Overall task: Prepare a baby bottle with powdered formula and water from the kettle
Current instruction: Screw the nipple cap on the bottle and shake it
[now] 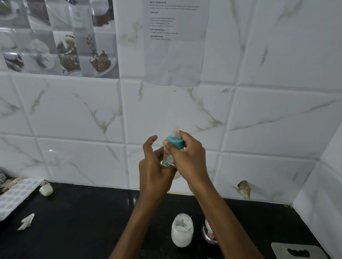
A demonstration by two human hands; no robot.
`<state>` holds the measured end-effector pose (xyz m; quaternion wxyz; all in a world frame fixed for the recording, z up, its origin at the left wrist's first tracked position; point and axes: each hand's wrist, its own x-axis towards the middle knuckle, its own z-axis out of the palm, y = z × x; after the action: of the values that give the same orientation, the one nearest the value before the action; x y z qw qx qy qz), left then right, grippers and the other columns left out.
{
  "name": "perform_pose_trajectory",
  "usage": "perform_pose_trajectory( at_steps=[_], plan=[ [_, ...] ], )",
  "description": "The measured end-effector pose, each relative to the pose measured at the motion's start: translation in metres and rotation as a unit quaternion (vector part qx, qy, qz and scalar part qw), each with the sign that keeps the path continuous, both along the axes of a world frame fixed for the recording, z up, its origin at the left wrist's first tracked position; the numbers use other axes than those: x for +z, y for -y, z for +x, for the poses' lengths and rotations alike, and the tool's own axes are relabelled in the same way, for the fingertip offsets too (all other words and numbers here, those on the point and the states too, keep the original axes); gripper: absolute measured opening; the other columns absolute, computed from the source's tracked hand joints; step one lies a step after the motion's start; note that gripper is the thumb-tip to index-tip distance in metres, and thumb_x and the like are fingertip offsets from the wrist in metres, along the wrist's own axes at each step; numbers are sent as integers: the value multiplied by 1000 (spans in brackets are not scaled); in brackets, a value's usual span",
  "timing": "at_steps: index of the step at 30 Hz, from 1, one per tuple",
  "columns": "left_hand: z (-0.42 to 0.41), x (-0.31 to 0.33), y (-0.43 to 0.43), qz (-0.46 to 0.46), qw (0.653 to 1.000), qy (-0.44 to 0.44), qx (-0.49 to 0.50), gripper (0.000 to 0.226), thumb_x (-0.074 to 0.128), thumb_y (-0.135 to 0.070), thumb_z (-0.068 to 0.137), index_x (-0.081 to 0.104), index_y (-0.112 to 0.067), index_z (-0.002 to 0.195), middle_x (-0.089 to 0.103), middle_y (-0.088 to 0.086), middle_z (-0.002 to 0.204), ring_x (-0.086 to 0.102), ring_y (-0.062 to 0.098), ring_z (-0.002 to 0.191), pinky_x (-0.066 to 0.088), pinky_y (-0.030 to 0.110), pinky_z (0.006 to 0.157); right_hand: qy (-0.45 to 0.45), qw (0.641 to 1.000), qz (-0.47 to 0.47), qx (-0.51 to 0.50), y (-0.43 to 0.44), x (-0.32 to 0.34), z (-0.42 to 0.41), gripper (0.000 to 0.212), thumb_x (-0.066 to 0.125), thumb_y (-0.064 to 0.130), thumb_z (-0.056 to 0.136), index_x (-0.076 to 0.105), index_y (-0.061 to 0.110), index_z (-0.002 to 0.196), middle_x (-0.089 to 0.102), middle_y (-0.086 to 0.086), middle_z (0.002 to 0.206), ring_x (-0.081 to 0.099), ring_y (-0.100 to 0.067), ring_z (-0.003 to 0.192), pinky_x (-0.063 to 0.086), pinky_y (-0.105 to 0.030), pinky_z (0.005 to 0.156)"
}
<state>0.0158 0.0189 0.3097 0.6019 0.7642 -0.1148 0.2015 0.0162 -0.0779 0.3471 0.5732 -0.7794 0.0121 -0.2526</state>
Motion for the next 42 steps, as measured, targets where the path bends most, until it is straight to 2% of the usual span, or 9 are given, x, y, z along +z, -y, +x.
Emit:
perform_pose_trajectory(
  at_steps=[4, 9, 12, 15, 19, 25, 32, 38, 42],
  plan=[
    [2, 2, -1, 3, 1000, -3, 9, 82, 84, -7, 82, 37, -21, 148, 72, -8, 108, 63, -23, 80, 48, 1, 69, 2, 1000, -9, 13, 2, 1, -1, 43, 72, 39, 93, 62, 23, 131, 67, 11, 119, 65, -8, 107, 58, -27, 95],
    [5, 3, -5, 11, 1000, 1, 19, 87, 87, -12, 80, 35, -20, 150, 76, 6, 120, 67, 3, 94, 53, 16, 83, -10, 998, -28, 52, 5, 1, -2, 36, 71, 43, 93, 55, 34, 124, 60, 24, 107, 63, 0, 98, 54, -15, 86],
    [5, 1, -5, 7, 1000, 1, 19, 88, 86, -14, 82, 33, -21, 151, 76, 1, 114, 68, 5, 95, 56, 21, 83, -46, 996, -41, 69, 6, -2, -3, 58, 72, 51, 89, 48, 30, 137, 59, 17, 122, 62, -5, 107, 54, -19, 93],
    [5, -1, -7, 3, 1000, 4, 21, 88, 85, -16, 82, 32, -20, 152, 72, -10, 107, 70, 4, 94, 51, 7, 76, -86, 992, -60, 76, 9, -7, -3, 74, 73, 55, 86, 38, 29, 146, 56, 14, 127, 60, -7, 110, 53, -18, 88],
    [5, -3, -7, 9, 1000, 13, 19, 89, 85, -14, 80, 33, -19, 152, 73, -9, 113, 66, -7, 90, 50, 4, 74, -106, 989, -68, 82, 14, -14, 0, 60, 74, 54, 86, 48, 29, 133, 65, 13, 118, 66, -5, 99, 60, -27, 85],
    [11, -10, -10, 40, 999, 28, -2, 87, 84, -8, 80, 35, -20, 150, 72, -4, 124, 68, 4, 102, 47, 1, 80, -93, 989, -84, 85, 20, -17, 1, 53, 72, 52, 89, 51, 26, 130, 67, 12, 114, 68, -7, 100, 62, -35, 88],
    [11, -12, -25, 23, 998, 29, -53, 69, 74, -15, 93, 40, -24, 151, 57, -13, 145, 55, -1, 132, 44, 17, 110, -55, 994, -39, 81, 39, -8, 6, 57, 68, 53, 88, 44, 26, 133, 60, 11, 114, 67, -13, 101, 64, -33, 82],
    [18, 1, -37, -59, 998, -8, 27, 32, 61, -30, 102, 55, -27, 134, 68, -16, 122, 60, -18, 103, 47, 1, 77, 28, 971, 227, 63, 61, 18, 10, 63, 68, 57, 77, 49, 30, 130, 64, -3, 123, 70, -23, 109, 65, -47, 77],
    [24, 6, -43, -51, 998, -5, 46, 28, 59, -32, 103, 60, -23, 130, 68, -18, 114, 59, -22, 96, 43, -2, 71, -44, 982, 96, 159, 56, 14, 1, 51, 70, 46, 85, 53, 23, 127, 65, -5, 121, 70, -22, 110, 65, -44, 78]
  ],
)
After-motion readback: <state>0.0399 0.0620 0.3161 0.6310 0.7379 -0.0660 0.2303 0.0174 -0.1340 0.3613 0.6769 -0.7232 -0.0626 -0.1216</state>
